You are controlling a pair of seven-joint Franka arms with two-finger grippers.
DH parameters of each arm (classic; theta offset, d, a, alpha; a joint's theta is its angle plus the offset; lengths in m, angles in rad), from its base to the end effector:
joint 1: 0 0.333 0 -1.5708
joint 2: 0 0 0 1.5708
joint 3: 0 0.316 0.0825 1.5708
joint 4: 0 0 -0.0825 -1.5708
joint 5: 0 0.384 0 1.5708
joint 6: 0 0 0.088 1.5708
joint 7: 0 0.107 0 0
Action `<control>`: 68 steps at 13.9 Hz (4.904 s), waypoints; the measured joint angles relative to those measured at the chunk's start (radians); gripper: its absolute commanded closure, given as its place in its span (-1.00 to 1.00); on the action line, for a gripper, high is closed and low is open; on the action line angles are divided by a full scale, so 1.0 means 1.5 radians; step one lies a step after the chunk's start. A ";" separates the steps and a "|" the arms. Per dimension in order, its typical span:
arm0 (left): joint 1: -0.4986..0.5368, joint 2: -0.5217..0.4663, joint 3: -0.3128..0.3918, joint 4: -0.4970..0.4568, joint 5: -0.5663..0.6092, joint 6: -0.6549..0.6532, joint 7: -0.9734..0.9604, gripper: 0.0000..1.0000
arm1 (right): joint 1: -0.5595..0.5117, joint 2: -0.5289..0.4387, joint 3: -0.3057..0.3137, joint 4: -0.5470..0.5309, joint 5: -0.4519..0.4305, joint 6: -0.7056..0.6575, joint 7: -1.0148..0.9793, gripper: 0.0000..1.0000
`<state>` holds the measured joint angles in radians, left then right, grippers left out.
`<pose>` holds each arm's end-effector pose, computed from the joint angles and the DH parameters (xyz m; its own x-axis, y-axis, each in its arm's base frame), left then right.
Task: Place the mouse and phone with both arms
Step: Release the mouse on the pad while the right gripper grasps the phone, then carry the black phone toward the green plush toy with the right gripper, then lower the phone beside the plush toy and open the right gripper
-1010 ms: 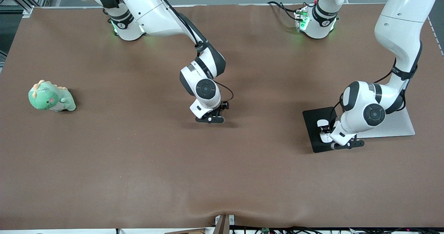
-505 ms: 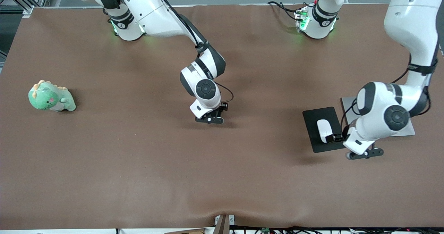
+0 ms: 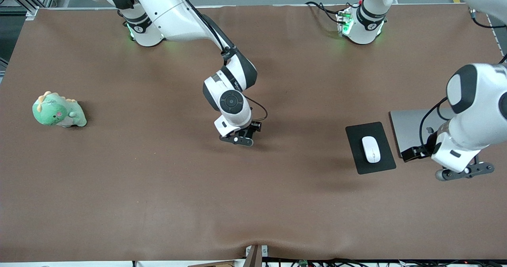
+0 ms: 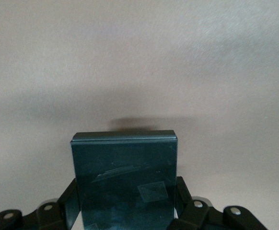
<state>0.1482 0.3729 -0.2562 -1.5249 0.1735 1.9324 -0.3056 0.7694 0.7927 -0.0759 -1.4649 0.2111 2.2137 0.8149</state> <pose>0.6721 -0.0380 0.4550 0.9855 0.1562 0.0658 0.1599 -0.9856 -0.0552 0.5402 0.4701 0.2070 0.9682 -0.2244 -0.1109 -0.2302 -0.9723 -0.0415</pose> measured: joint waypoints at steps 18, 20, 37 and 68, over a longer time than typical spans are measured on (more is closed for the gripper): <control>0.000 -0.229 -0.020 0.002 -0.035 -0.218 0.000 -1.00 | -0.292 -0.187 -0.016 -0.170 -0.017 -0.116 -0.384 1.00; 0.000 -0.232 -0.021 0.002 -0.035 -0.219 0.000 -1.00 | -0.322 -0.214 -0.016 -0.216 -0.022 -0.098 -0.427 1.00; -0.047 -0.266 0.009 -0.004 -0.055 -0.237 0.038 -1.00 | -0.535 -0.333 -0.019 -0.562 -0.054 0.138 -0.674 1.00; -0.117 -0.276 0.088 -0.004 -0.077 -0.313 0.057 -1.00 | -0.578 -0.351 -0.005 -0.266 -0.063 -0.239 -0.743 -1.00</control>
<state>-0.0280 -0.0418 -0.1248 -1.5311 0.0581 1.4632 -0.2195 -0.0971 0.2658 -0.0832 -1.8641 0.1162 1.8559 -0.2990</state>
